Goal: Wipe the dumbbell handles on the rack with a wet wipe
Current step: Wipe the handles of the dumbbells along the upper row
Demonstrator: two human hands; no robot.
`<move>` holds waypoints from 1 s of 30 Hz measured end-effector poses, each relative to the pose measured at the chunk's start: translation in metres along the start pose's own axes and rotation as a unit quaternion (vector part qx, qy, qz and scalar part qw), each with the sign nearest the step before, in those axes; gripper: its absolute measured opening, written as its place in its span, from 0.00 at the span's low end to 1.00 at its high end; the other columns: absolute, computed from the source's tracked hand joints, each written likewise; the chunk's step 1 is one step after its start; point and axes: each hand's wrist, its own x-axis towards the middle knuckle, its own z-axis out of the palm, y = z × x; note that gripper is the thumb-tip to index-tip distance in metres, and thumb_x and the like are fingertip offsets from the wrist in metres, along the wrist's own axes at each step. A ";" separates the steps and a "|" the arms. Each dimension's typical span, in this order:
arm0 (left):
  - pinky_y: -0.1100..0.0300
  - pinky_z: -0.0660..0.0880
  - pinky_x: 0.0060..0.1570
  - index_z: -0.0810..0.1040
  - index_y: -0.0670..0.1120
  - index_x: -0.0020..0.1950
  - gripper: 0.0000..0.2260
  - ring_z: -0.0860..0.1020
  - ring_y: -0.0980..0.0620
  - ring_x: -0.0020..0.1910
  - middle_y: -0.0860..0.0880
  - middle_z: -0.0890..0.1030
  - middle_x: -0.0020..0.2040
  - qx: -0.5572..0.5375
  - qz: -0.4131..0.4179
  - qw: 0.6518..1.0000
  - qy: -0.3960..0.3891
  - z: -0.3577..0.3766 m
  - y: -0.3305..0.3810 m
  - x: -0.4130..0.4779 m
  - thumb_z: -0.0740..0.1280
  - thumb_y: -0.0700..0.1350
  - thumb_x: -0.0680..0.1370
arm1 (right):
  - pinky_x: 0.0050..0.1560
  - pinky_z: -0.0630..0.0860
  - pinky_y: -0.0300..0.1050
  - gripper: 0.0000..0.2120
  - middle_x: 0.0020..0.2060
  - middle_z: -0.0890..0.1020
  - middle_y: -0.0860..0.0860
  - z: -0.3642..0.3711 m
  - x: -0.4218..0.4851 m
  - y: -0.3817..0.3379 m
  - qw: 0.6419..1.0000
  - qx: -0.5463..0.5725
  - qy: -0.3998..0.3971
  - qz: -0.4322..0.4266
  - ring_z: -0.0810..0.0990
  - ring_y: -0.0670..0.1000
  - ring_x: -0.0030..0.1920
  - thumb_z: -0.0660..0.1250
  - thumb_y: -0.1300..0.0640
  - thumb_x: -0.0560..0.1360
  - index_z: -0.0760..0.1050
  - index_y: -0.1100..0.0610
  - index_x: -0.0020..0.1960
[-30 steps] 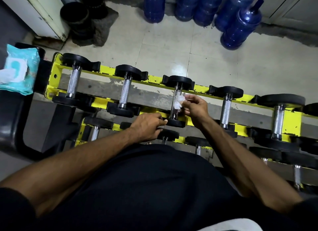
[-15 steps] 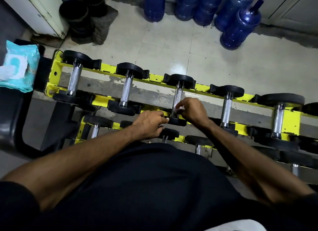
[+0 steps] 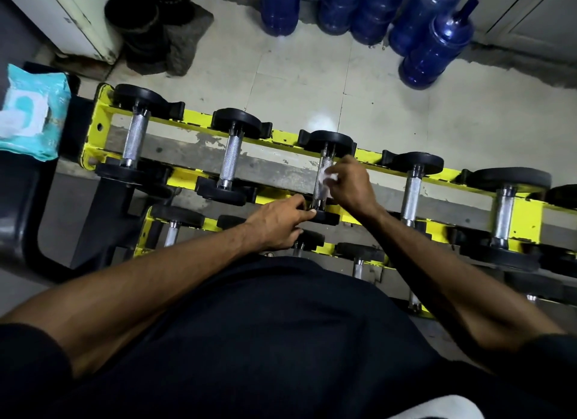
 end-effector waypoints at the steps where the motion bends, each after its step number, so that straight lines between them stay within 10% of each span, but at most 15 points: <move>1: 0.55 0.77 0.52 0.67 0.51 0.76 0.26 0.74 0.50 0.55 0.48 0.69 0.62 -0.001 0.001 1.000 -0.001 0.000 0.000 0.000 0.67 0.51 0.79 | 0.46 0.72 0.43 0.09 0.51 0.77 0.53 0.000 0.007 -0.002 1.000 -0.010 0.010 0.005 0.76 0.52 0.49 0.72 0.61 0.75 0.83 0.59 0.55; 6: 0.54 0.77 0.55 0.66 0.50 0.77 0.27 0.74 0.49 0.56 0.47 0.69 0.64 -0.002 0.011 1.000 -0.009 0.001 -0.002 -0.002 0.67 0.50 0.79 | 0.44 0.75 0.47 0.08 0.55 0.76 0.52 -0.006 0.013 -0.020 0.937 -0.213 -0.212 -0.176 0.79 0.55 0.53 0.70 0.56 0.76 0.82 0.55 0.54; 12: 0.54 0.77 0.53 0.66 0.49 0.76 0.27 0.74 0.49 0.54 0.47 0.68 0.63 -0.002 0.016 1.000 -0.007 0.000 -0.002 -0.002 0.68 0.49 0.79 | 0.44 0.72 0.49 0.09 0.54 0.77 0.56 -0.007 0.036 -0.053 0.899 -0.380 -0.141 -0.168 0.77 0.58 0.54 0.68 0.59 0.76 0.81 0.59 0.55; 16: 0.57 0.75 0.56 0.74 0.49 0.70 0.20 0.74 0.49 0.58 0.47 0.68 0.65 -0.020 0.024 1.000 -0.002 0.000 -0.004 -0.001 0.68 0.48 0.78 | 0.48 0.75 0.52 0.10 0.52 0.81 0.55 0.005 0.028 -0.064 0.836 -0.424 -0.245 -0.249 0.76 0.56 0.56 0.67 0.54 0.78 0.79 0.58 0.55; 25: 0.56 0.78 0.52 0.66 0.50 0.76 0.26 0.74 0.50 0.55 0.47 0.69 0.64 -0.019 0.025 1.000 0.000 0.003 -0.007 -0.002 0.67 0.47 0.79 | 0.48 0.78 0.49 0.11 0.52 0.82 0.55 -0.005 0.016 -0.015 0.992 -0.105 -0.061 -0.027 0.80 0.56 0.51 0.74 0.61 0.71 0.82 0.58 0.54; 30: 0.57 0.77 0.49 0.69 0.52 0.75 0.24 0.74 0.51 0.52 0.48 0.70 0.61 -0.025 0.021 0.999 0.005 0.001 -0.008 0.000 0.67 0.47 0.79 | 0.35 0.77 0.44 0.07 0.37 0.82 0.51 0.017 -0.025 -0.001 0.985 0.109 0.009 0.134 0.80 0.51 0.38 0.74 0.60 0.67 0.78 0.57 0.42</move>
